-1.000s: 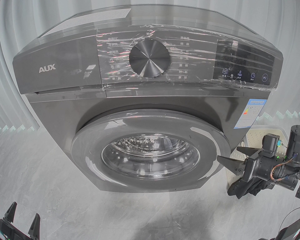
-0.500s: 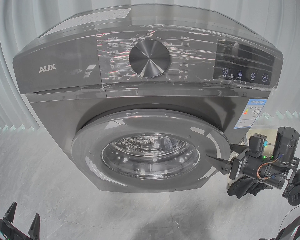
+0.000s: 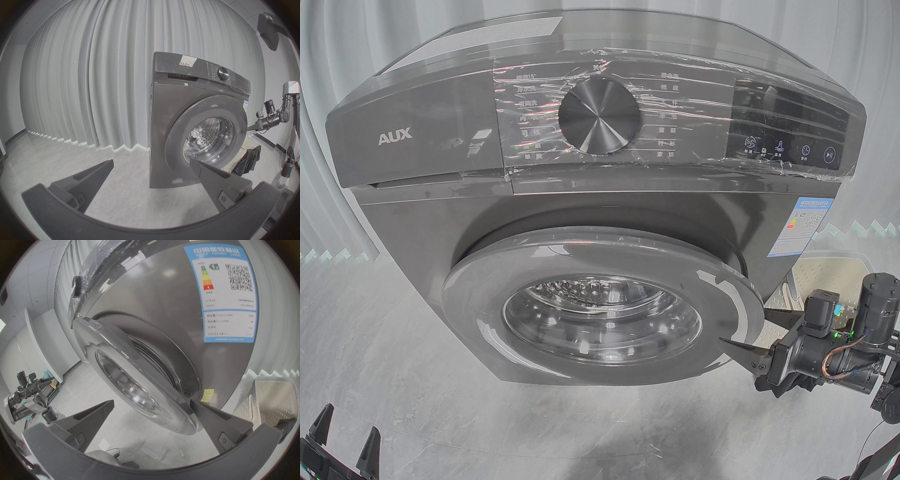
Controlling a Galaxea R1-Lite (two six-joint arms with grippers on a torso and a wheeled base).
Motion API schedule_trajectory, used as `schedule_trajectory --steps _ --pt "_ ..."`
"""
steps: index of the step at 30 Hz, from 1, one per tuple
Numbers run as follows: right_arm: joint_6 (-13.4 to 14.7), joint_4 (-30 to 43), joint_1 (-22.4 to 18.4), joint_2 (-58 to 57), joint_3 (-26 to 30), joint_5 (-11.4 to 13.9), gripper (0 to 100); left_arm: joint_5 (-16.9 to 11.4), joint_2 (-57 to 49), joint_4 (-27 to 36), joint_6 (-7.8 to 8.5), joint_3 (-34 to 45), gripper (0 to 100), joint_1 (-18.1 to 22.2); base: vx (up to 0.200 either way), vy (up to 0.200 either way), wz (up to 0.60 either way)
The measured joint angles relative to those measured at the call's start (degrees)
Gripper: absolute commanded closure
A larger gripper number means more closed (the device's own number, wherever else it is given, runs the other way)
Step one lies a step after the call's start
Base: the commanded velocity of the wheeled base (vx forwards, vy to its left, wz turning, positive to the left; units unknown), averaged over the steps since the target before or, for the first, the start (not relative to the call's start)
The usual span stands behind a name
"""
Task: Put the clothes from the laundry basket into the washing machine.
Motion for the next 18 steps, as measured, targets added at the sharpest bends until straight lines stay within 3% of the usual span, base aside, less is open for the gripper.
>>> schedule_trajectory --steps 7,18 --pt "-1.9 -0.4 -2.4 -1.3 -0.1 0.5 0 0.0 0.0 0.0 -0.05 0.0 0 0.0 -0.171 0.000 0.00" --pt "-1.6 -0.6 -2.8 4.0 -5.8 2.1 0 0.1 0.0 0.0 0.00 0.0 0 0.0 0.000 0.000 0.00"
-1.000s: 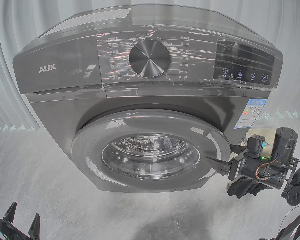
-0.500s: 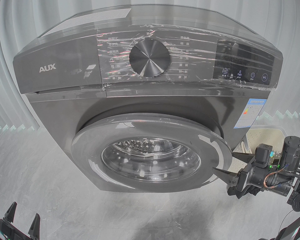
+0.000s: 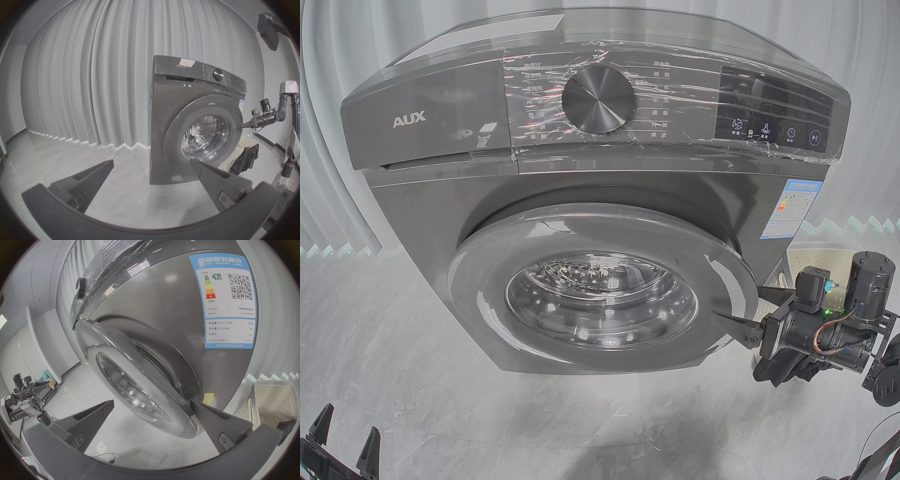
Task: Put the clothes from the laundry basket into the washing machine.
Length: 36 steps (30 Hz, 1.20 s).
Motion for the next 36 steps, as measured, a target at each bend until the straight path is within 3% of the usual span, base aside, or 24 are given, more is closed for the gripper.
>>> schedule_trajectory --steps 15,19,36 --pt "-0.2 0.0 1.3 -2.4 3.7 1.9 0 0.0 0.0 0.0 0.01 0.0 0 0.0 -0.027 0.000 0.00" --pt "-0.2 -0.1 1.4 -2.2 3.6 1.9 0 0.0 0.0 0.0 0.01 0.0 0 0.0 -0.200 0.000 0.00" --pt "0.3 0.0 3.6 -2.6 6.3 2.1 0 0.0 0.0 0.0 0.00 0.0 0 0.0 0.000 0.000 0.00"
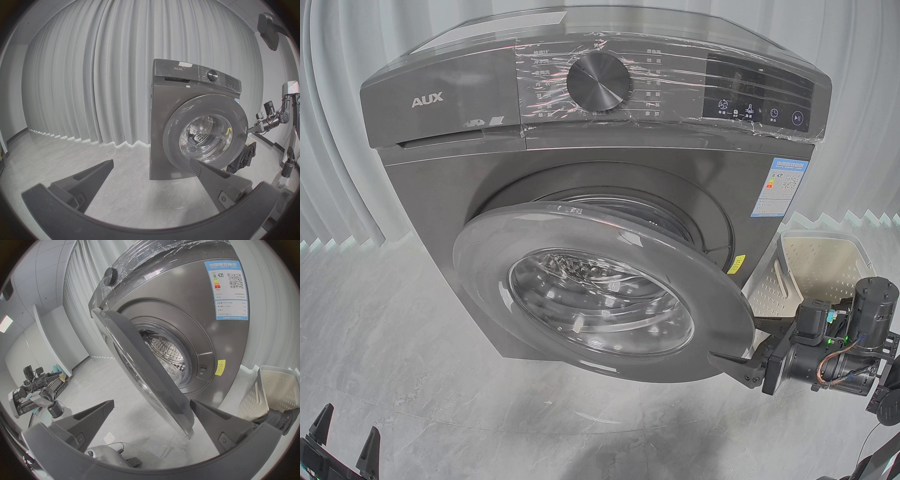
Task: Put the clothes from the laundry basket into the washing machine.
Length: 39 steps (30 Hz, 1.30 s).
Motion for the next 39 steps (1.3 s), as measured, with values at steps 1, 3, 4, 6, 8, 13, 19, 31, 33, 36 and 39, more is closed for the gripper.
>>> schedule_trajectory --steps 1,3,4,6,8,13,19,31,33,36,39 --pt "0.0 0.0 0.0 -0.1 0.0 0.0 0 0.0 0.0 0.0 0.01 0.0 0 0.0 0.000 0.000 0.00" --pt "-0.1 0.0 -0.2 -0.1 -0.5 0.0 0 0.0 0.0 0.0 0.01 0.0 0 0.0 -0.200 0.000 0.00" --pt "-0.2 0.0 -0.3 0.0 -0.7 -0.1 0 0.0 0.0 0.0 0.01 0.0 0 0.0 -0.200 0.000 0.00" --pt "-0.2 0.0 -0.5 0.4 -1.4 0.0 0 0.0 0.0 0.0 0.01 0.0 0 0.0 -0.200 0.000 0.00" --pt "-0.2 0.0 -0.7 0.8 -1.9 -0.1 0 0.0 0.0 0.0 0.00 0.0 0 0.0 -0.100 0.000 0.00" --pt "-0.3 0.0 -0.6 2.2 -2.6 -0.1 0 -0.1 0.0 0.0 0.00 0.0 0 0.0 0.000 0.000 0.00" --pt "-0.3 0.0 0.4 2.2 -1.3 0.0 0 -0.1 0.0 0.0 0.00 0.0 0 0.0 0.000 0.000 0.00" --pt "-0.3 0.0 0.1 0.4 -1.7 -0.1 0 -0.1 0.0 0.0 0.01 0.0 0 0.0 0.000 0.000 0.00" --pt "-0.3 -0.1 -0.1 1.0 -2.2 -0.1 0 -0.1 0.0 0.0 0.00 0.0 0 0.0 0.000 0.000 0.00" --pt "-0.3 -0.9 0.1 2.0 -2.5 -0.1 0 -0.1 0.0 0.0 0.00 0.0 0 0.0 0.000 0.000 0.00" --pt "-0.2 -1.8 0.7 2.6 -1.6 -0.1 0 -0.1 0.0 0.0 0.00 0.0 0 0.0 0.000 0.000 0.00"
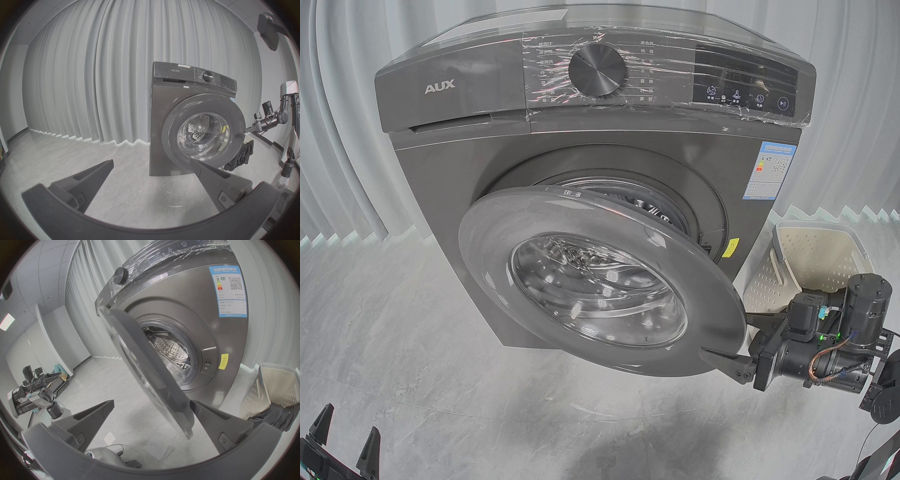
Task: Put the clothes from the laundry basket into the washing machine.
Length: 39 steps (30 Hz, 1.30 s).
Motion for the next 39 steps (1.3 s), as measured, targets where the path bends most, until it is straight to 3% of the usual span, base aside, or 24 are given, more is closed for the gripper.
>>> schedule_trajectory --steps 11,17,24,30,39 --pt "0.1 -1.4 2.5 -4.8 6.5 1.8 0 0.0 0.0 0.0 0.01 0.0 0 0.0 0.000 0.000 0.00" --pt "1.9 -1.2 2.6 -9.9 7.7 2.2 0 0.0 0.0 0.0 0.01 0.0 0 0.0 0.000 0.000 0.00" --pt "2.6 -1.7 -1.4 -12.3 3.2 2.3 0 0.0 0.0 0.0 0.01 0.0 0 0.0 0.000 0.000 0.00" --pt "5.7 -1.3 -5.4 -11.6 -2.6 1.9 0 0.0 0.0 0.0 0.00 0.0 0 0.0 0.000 0.000 0.00" --pt "5.4 -1.9 -7.5 -4.6 -3.0 0.8 0 0.0 0.0 0.0 0.00 0.0 0 0.0 0.000 0.000 0.00"
